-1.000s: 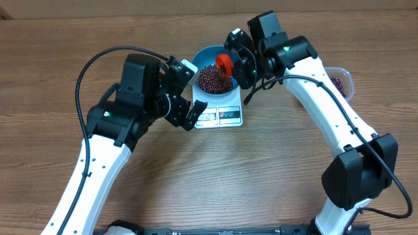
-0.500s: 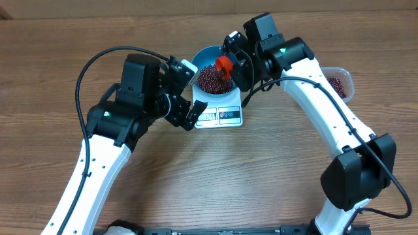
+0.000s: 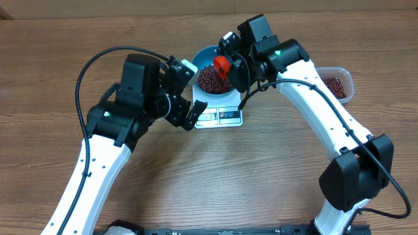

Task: Scoop item into bowl and weigh 150g on scale
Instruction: 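Tip the scoop further over the bowl to empty remaining beans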

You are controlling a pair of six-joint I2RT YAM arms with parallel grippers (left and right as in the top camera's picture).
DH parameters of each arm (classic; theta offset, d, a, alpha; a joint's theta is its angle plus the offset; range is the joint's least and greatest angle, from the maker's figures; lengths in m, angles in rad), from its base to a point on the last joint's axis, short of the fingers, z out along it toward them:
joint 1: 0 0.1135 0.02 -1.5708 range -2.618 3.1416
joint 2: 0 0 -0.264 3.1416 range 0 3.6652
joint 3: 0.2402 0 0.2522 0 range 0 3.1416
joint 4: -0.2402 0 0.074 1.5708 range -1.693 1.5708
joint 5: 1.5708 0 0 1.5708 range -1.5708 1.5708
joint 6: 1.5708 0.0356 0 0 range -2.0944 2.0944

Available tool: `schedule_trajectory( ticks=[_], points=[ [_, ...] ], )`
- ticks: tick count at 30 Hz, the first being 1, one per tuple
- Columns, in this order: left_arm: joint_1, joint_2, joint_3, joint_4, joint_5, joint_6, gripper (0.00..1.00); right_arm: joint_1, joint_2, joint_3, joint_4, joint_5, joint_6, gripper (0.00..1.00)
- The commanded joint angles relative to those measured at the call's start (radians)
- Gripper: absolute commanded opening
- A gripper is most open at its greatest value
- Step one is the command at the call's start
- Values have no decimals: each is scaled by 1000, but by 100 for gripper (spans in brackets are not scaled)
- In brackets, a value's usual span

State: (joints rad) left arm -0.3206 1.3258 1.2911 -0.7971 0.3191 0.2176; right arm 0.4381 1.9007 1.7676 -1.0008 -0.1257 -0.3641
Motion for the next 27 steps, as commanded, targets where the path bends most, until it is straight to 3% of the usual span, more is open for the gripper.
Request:
schedule_trajectory(
  ticks=[1, 5, 9, 13, 16, 20, 27],
  points=[
    [0, -11, 13, 0, 14, 22, 100, 5, -43, 29, 27, 66, 55, 4],
    [0, -11, 13, 0, 14, 22, 100, 8, -43, 29, -10, 6, -37, 4],
    [0, -11, 13, 0, 14, 22, 100, 6, -43, 29, 19, 54, 57, 4],
    [0, -11, 13, 0, 14, 22, 100, 12, -43, 29, -18, -7, -33, 4],
    [0, -11, 13, 0, 14, 22, 100, 11, -43, 29, -3, 32, 32, 4],
    [0, -11, 13, 0, 14, 22, 100, 10, -43, 29, -26, 4, -7, 4],
    [0, -11, 13, 0, 14, 23, 100, 2, -51, 31, -26, -21, 53, 4]
  ],
)
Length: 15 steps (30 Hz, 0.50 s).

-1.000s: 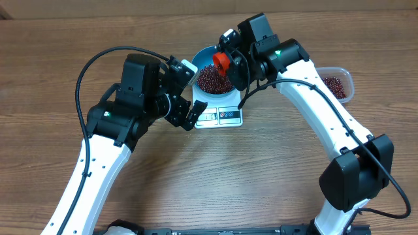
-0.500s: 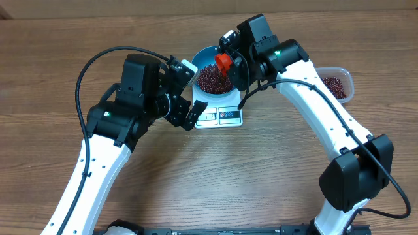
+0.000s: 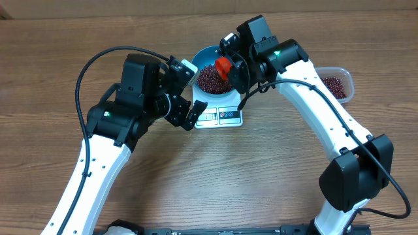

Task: Scoop item into bowl and weigh 150g on scale
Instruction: 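Tip the scoop further over the bowl to empty remaining beans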

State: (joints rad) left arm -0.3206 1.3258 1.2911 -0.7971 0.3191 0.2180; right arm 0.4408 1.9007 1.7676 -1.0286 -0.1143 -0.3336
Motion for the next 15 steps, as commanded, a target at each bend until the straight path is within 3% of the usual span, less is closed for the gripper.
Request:
schedule_trajectory(
  ticks=[1, 6, 10, 13, 15],
  points=[
    [0, -11, 13, 0, 14, 22, 100, -1, -53, 31, 4, -37, 23, 4],
    [-1, -11, 13, 0, 14, 22, 100, 1, -55, 31, -30, -29, -68, 4],
    [0, -11, 13, 0, 14, 22, 100, 2, -55, 31, 2, 19, 55, 4],
    [0, -11, 13, 0, 14, 22, 100, 6, -55, 31, -30, -53, -87, 4],
    [0, -11, 13, 0, 14, 22, 100, 6, -55, 31, 3, 30, 1, 4]
  ],
)
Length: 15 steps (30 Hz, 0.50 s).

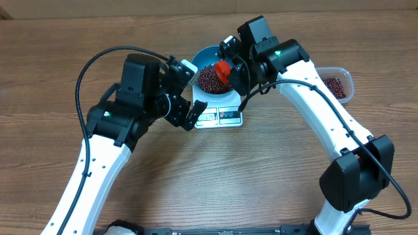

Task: Scoop item into bowl and weigh 150g on scale
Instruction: 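Tip the scoop further over the bowl to empty remaining beans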

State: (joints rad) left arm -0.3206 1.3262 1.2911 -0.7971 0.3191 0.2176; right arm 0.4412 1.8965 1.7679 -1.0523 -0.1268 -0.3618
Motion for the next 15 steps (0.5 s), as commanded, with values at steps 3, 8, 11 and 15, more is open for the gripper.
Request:
schedule_trajectory(
  ticks=[3, 8, 11, 15],
  points=[
    [-1, -12, 13, 0, 14, 22, 100, 2, -51, 33, 32, 42, 66, 4],
    [0, -12, 13, 0, 14, 22, 100, 8, -51, 33, 34, 81, 43, 4],
    [0, -12, 13, 0, 14, 22, 100, 9, -51, 33, 31, 31, 18, 4],
    [0, -12, 13, 0, 14, 22, 100, 13, -51, 33, 48, 19, 8, 4]
  ],
)
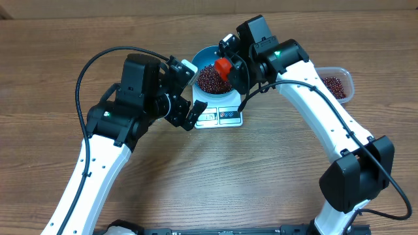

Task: Scoop item into bowl and weigh 150g on scale
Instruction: 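Tip the scoop further over the bowl to empty remaining beans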

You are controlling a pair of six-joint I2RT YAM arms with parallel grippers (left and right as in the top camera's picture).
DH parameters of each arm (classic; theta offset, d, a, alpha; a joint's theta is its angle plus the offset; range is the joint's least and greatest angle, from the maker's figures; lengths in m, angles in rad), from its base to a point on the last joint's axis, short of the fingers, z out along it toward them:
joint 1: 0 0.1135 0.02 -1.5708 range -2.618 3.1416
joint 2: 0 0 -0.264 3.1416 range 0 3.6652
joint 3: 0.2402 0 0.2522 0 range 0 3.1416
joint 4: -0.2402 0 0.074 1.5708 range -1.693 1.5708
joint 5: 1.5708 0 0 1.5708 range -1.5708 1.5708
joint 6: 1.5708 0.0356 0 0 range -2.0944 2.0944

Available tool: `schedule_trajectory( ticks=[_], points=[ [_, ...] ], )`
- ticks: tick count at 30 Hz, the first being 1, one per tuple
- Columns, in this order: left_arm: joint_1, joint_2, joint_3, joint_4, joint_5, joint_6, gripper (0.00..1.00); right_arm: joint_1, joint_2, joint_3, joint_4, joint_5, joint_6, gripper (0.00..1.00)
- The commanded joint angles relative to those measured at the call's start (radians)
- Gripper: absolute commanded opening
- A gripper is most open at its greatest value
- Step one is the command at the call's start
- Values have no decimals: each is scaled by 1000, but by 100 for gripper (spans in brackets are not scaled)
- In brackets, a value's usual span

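Note:
A blue bowl (204,56) heaped with dark red beans (209,79) stands on a white scale (221,116). My right gripper (228,57) hangs over the bowl's right side, shut on a red scoop (223,66). Beside the scale's left edge my left gripper (190,93) stands open, holding nothing. The scale's reading is too small to make out.
A clear plastic tub (338,83) with more red beans sits at the right, behind the right arm. Black cables loop from both arms over the wooden table (59,65).
The red scoop sits a shade lower and further right over the beans than before. The left arm, bowl and scale have not moved.
The right gripper held the red scoop over the bowl's right side at every moment, with the scoop shifting only slightly up and left, then back. The left gripper stayed open beside the scale throughout.

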State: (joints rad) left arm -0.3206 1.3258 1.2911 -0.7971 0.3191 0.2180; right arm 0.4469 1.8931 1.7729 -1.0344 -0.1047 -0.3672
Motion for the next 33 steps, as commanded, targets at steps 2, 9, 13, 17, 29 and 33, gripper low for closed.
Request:
schedule_trajectory(
  ticks=[2, 9, 13, 17, 29, 33],
  points=[
    [0, -11, 13, 0, 14, 22, 100, 3, -48, 28, 63, 19, 104, 4],
    [0, -11, 13, 0, 14, 22, 100, 7, -48, 28, 43, -19, 37, 4],
    [0, -11, 13, 0, 14, 22, 100, 6, -48, 28, 40, -16, 46, 4],
    [0, -11, 13, 0, 14, 22, 100, 6, -48, 28, 41, -36, 43, 4],
    [-1, -11, 13, 0, 14, 22, 100, 6, -49, 29, 67, -66, 108, 4],
    [0, -11, 13, 0, 14, 22, 100, 6, -49, 29, 34, -51, 50, 4]
  ],
)
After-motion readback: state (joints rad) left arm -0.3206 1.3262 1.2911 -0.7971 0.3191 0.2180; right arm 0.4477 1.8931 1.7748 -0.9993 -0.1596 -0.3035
